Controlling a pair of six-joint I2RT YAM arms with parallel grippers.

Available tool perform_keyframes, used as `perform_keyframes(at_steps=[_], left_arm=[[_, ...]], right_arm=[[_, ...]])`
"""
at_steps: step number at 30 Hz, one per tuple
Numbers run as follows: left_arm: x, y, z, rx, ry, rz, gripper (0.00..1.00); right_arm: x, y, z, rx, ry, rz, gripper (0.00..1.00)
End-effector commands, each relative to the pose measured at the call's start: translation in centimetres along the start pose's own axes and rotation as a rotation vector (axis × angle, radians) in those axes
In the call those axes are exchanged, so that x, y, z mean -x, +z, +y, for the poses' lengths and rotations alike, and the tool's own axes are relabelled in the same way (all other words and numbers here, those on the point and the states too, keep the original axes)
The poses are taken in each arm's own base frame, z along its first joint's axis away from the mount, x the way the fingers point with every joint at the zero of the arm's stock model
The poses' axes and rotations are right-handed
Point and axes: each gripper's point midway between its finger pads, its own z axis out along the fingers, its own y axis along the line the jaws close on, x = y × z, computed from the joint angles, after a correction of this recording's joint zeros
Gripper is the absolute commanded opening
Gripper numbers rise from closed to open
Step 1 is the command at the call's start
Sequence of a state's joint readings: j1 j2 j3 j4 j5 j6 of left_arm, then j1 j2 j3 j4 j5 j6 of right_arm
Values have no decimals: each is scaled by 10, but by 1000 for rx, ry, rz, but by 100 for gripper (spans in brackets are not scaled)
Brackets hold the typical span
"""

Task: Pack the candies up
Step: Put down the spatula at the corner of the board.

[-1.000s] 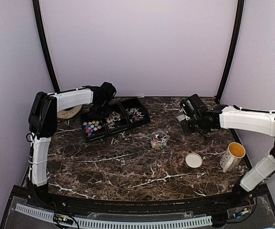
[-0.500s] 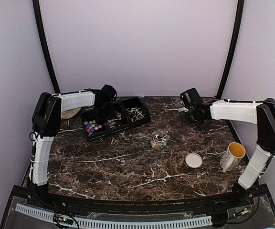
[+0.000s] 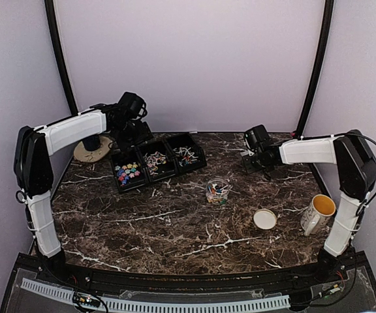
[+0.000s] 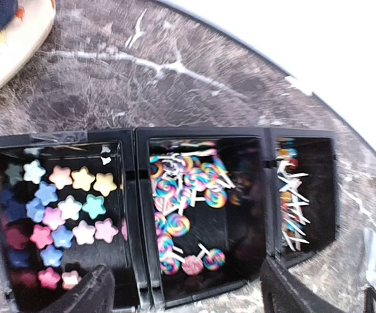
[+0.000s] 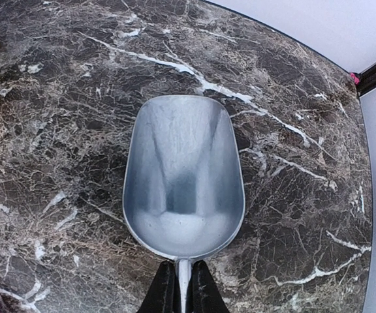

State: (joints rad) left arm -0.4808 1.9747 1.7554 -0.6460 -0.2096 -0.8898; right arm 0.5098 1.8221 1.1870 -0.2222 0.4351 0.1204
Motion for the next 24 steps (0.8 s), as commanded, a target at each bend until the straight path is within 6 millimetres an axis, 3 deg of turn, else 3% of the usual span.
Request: perform_keyframes(at_steps=[1, 9, 13, 24], left_arm=[[-4, -29, 8, -31, 44, -10, 83], [-23, -50, 27, -65, 120, -38, 93], [-37, -50, 36, -93, 158, -42, 96], [-47, -71, 22, -135, 354, -174, 99]], right_arm=[[22, 5, -3, 21, 39, -61, 0], [15, 27, 0, 51, 47, -28, 1], [13, 35, 0, 57, 52, -20, 3], [13, 60, -3, 76, 55, 10, 10]])
